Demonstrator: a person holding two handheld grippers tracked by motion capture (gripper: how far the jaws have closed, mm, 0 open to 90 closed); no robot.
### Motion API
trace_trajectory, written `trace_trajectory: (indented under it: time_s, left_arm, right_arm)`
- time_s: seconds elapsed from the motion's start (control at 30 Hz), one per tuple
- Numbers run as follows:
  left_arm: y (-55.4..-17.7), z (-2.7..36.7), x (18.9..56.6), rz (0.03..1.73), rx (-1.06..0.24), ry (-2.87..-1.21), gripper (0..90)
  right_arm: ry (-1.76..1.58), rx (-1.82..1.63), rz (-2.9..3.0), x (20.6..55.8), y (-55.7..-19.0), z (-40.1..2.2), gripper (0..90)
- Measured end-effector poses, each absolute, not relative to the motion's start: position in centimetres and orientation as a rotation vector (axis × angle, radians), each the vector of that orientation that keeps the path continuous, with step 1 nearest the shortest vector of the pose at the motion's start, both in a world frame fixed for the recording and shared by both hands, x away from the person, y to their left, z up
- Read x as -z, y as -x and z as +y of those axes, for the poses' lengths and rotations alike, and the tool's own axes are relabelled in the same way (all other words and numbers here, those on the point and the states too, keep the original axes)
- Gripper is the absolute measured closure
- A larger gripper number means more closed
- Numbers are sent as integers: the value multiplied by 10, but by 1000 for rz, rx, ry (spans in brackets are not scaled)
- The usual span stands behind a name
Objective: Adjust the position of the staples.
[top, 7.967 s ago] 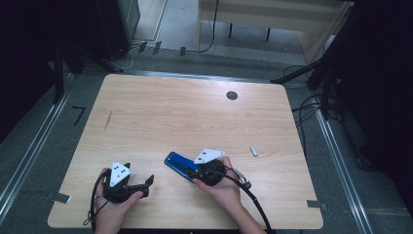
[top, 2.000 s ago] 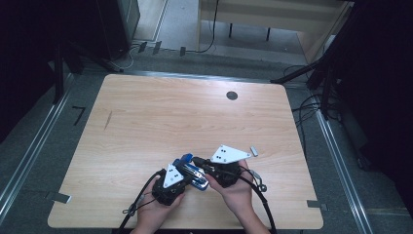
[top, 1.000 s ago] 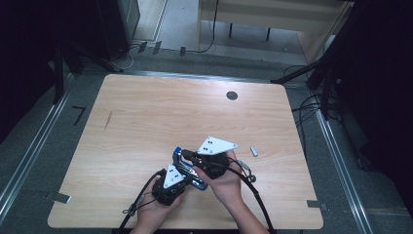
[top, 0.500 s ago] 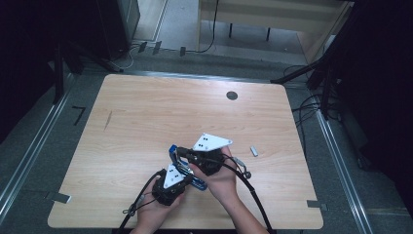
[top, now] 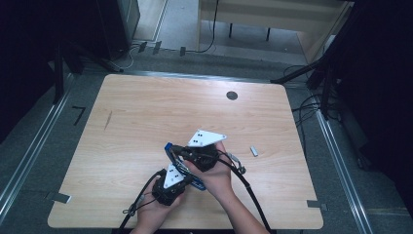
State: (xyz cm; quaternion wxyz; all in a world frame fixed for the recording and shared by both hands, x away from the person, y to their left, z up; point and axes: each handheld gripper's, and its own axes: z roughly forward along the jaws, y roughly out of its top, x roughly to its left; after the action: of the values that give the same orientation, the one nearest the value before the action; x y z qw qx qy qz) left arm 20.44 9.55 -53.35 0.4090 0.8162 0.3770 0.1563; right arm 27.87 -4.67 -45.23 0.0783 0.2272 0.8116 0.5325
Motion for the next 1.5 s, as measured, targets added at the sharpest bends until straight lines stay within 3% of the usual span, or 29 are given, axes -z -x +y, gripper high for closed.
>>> trace_trajectory:
  time_s: [1.5]
  left_arm:
    - [-204,95,534,952,-396,-2054,900]
  right_arm:
    - [-652,-1387,2633,483,-306,-8,900]
